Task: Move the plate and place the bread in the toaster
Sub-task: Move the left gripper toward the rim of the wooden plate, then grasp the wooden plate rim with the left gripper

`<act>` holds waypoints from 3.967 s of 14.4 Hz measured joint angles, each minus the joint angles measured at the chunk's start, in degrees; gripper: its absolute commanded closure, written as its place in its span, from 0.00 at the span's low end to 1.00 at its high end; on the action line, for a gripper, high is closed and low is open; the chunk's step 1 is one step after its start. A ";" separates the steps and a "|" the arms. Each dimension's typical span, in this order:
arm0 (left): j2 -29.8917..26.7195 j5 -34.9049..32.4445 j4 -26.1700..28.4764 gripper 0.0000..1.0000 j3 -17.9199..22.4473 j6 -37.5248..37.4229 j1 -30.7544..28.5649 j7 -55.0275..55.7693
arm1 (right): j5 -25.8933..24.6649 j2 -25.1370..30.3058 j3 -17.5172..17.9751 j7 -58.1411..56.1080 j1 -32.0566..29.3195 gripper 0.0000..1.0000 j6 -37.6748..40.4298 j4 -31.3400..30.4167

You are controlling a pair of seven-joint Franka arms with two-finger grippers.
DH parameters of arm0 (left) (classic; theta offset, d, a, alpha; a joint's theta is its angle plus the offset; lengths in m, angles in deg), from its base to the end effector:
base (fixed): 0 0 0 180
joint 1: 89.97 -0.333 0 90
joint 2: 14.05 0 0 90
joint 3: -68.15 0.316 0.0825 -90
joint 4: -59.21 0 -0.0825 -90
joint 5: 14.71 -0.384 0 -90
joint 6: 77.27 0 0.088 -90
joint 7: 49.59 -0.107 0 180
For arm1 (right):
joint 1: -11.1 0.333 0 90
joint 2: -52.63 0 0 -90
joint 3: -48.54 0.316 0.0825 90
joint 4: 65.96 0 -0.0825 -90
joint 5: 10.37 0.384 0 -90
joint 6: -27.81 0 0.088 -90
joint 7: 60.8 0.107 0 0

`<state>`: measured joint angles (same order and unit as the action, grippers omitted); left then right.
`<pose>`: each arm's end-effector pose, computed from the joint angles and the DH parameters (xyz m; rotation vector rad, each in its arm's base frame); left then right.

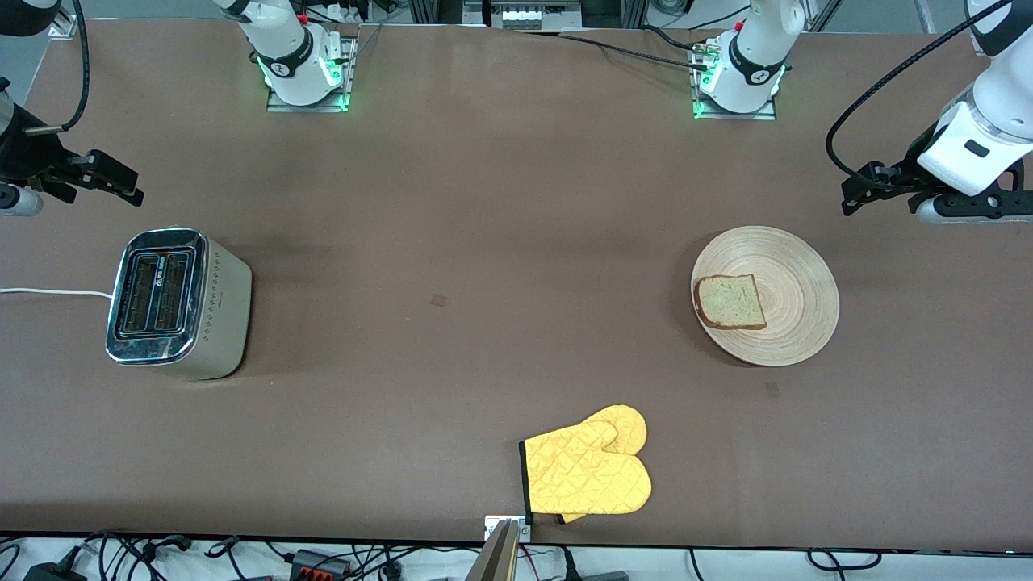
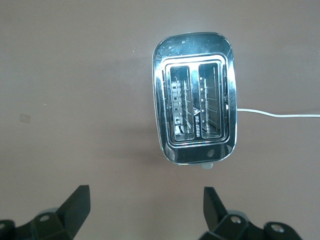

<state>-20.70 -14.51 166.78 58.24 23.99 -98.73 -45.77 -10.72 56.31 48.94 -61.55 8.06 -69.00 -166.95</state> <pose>0.5269 -0.0148 0.5573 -3.1244 -0.0756 -0.0077 0.5399 -0.0254 0.5789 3.1349 -0.0506 -0.0140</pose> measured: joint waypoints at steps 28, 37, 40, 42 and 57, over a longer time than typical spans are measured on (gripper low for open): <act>31.46 17.02 -8.43 0.00 0.55 -9.17 -24.69 -33.40 | 0.00 0.00 0.28 0.00 0.01 0.00 0.06 -0.01; 42.05 21.41 -9.22 0.01 0.51 -3.24 -26.75 -39.66 | 0.00 0.00 0.29 0.00 0.01 0.00 0.06 -0.03; 44.28 23.13 -9.24 0.09 0.43 -0.45 -27.14 -40.52 | 0.00 0.00 0.29 0.00 0.01 0.00 0.06 -0.03; 45.83 24.73 -9.23 0.10 0.33 -0.01 -27.14 -40.66 | 0.00 0.00 0.29 0.00 0.01 0.00 0.06 -0.03; 49.55 27.03 -9.24 0.97 -0.27 -0.17 -27.20 -44.04 | 0.00 0.00 0.29 -0.01 0.01 0.00 0.06 -0.03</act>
<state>28.85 12.52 157.55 57.98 23.81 -125.93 -89.81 -10.73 56.31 49.23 -61.55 8.07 -68.93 -166.98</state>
